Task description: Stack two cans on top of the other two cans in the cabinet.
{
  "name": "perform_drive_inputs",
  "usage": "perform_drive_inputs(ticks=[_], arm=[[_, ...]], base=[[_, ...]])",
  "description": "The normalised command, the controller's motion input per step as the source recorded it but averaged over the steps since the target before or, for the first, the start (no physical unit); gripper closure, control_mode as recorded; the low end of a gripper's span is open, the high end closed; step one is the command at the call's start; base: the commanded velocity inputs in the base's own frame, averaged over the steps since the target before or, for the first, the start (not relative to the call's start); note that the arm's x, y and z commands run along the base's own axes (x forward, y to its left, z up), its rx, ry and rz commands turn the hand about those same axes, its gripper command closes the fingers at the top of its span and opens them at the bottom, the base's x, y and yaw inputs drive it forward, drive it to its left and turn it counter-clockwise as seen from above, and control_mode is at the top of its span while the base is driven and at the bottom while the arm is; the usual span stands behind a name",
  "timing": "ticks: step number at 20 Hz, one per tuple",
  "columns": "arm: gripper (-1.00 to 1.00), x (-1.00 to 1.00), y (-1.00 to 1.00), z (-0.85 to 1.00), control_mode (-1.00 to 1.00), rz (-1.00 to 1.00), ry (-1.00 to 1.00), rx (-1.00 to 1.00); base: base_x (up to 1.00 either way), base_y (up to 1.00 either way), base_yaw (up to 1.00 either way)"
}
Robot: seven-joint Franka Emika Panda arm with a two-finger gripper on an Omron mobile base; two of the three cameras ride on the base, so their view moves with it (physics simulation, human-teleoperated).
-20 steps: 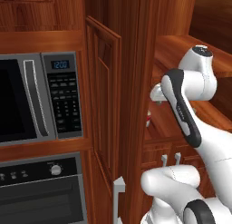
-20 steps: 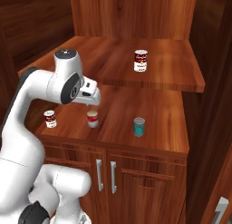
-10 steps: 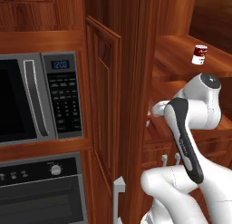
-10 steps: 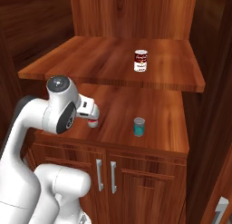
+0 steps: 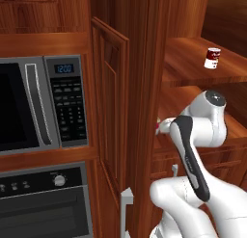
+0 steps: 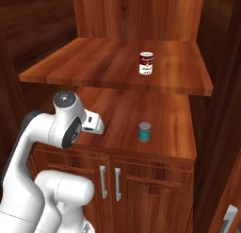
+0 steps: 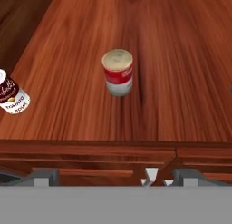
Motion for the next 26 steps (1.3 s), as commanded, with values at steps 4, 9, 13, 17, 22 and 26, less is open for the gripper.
perform_drive_inputs(ticks=[4, 9, 13, 17, 22, 26], arm=[[-1.0, 0.12, 0.0, -0.41, -1.0, 0.0, 0.03, 0.0], [-1.0, 0.14, 0.0, -0.41, -1.0, 0.0, 0.0, 0.02], [-1.0, 0.25, 0.0, -0.34, -1.0, 0.0, 0.03, 0.07], [-1.0, 0.31, 0.0, -0.19, -1.0, 0.0, 0.02, 0.06], [-1.0, 0.35, 0.01, -0.1, -1.0, 0.0, 0.03, 0.02], [-1.0, 0.42, 0.01, -0.14, -1.0, 0.0, 0.07, 0.0]], base=[[0.0, 0.0, 0.0], [0.0, 0.0, 0.0], [0.0, 0.0, 0.0], [0.0, 0.0, 0.0], [0.0, 0.0, 0.0], [0.0, 0.0, 0.0]])
